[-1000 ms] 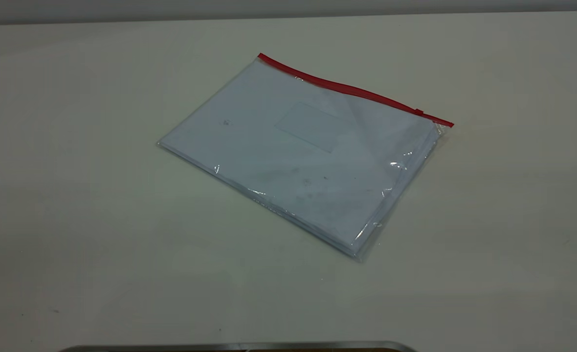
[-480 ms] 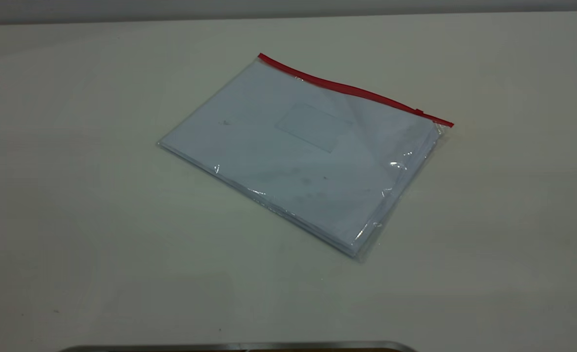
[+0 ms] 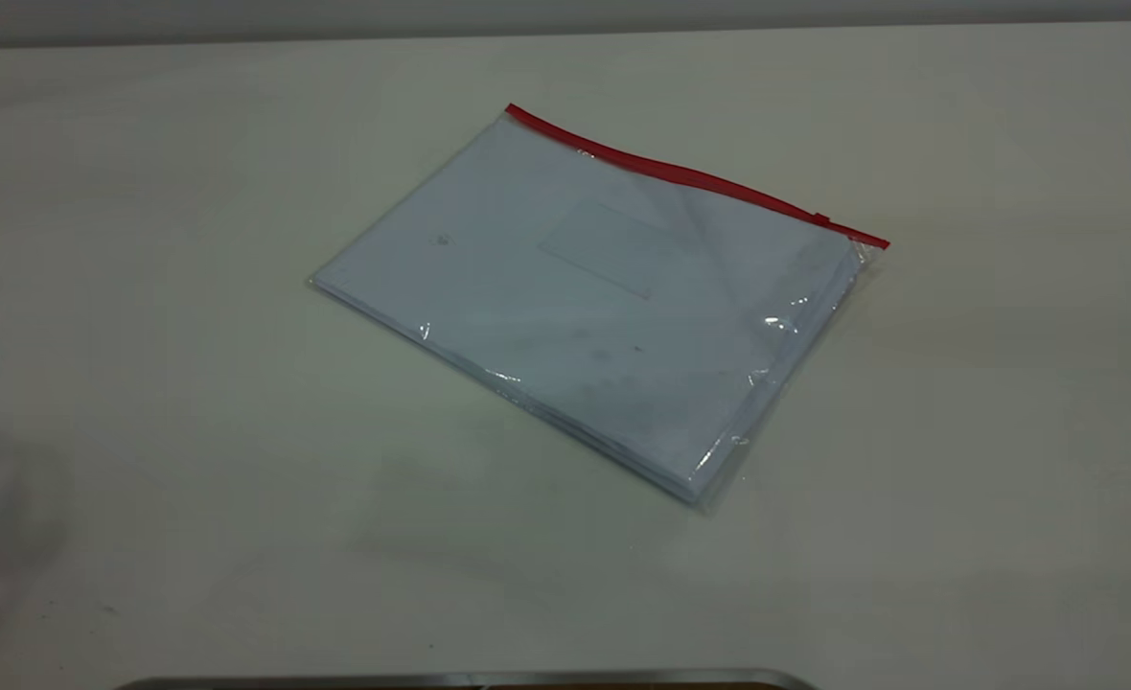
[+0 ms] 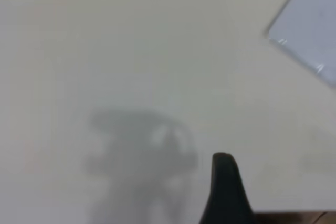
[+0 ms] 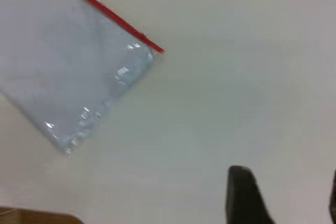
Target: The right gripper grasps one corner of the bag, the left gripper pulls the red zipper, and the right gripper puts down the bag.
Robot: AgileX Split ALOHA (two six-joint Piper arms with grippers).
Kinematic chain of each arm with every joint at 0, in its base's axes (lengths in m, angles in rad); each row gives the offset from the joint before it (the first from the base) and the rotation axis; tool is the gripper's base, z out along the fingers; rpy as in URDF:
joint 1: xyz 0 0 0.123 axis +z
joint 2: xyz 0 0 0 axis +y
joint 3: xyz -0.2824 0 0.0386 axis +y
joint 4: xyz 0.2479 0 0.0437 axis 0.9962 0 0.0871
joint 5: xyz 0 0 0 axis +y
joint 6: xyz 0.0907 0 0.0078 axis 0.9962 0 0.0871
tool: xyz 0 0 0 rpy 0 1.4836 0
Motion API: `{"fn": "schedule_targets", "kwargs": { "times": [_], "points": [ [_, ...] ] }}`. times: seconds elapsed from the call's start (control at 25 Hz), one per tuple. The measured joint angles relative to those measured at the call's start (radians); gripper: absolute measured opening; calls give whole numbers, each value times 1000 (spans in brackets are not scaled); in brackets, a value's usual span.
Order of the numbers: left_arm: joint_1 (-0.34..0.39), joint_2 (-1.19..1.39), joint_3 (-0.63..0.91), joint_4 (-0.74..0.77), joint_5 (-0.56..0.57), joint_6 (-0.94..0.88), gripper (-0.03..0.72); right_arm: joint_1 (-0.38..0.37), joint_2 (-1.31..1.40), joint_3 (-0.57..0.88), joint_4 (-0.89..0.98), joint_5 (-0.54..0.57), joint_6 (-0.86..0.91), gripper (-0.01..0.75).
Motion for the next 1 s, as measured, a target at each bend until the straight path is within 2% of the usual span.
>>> {"fn": "schedule_targets", "kwargs": {
  "times": [0.2, 0.4, 0.6, 0.8, 1.0],
  "points": [
    [0, 177, -90, -143, -85, 156, 580, 0, 290, -25, 68, -79, 0, 510],
    [-6, 358, -164, -324, -118, 383, 580, 0, 597, -26, 107, -241, -2, 512],
    [-46, 545, -241, -431, -122, 625, 580, 0, 858, -27, 168, -400, -68, 514],
    [-102, 689, -301, -443, -127, 734, 580, 0, 1072, -61, 426, -478, -351, 516],
    [-142, 781, -317, -446, -152, 750, 580, 0, 1251, -157, 766, -457, -746, 516]
  ]
}}
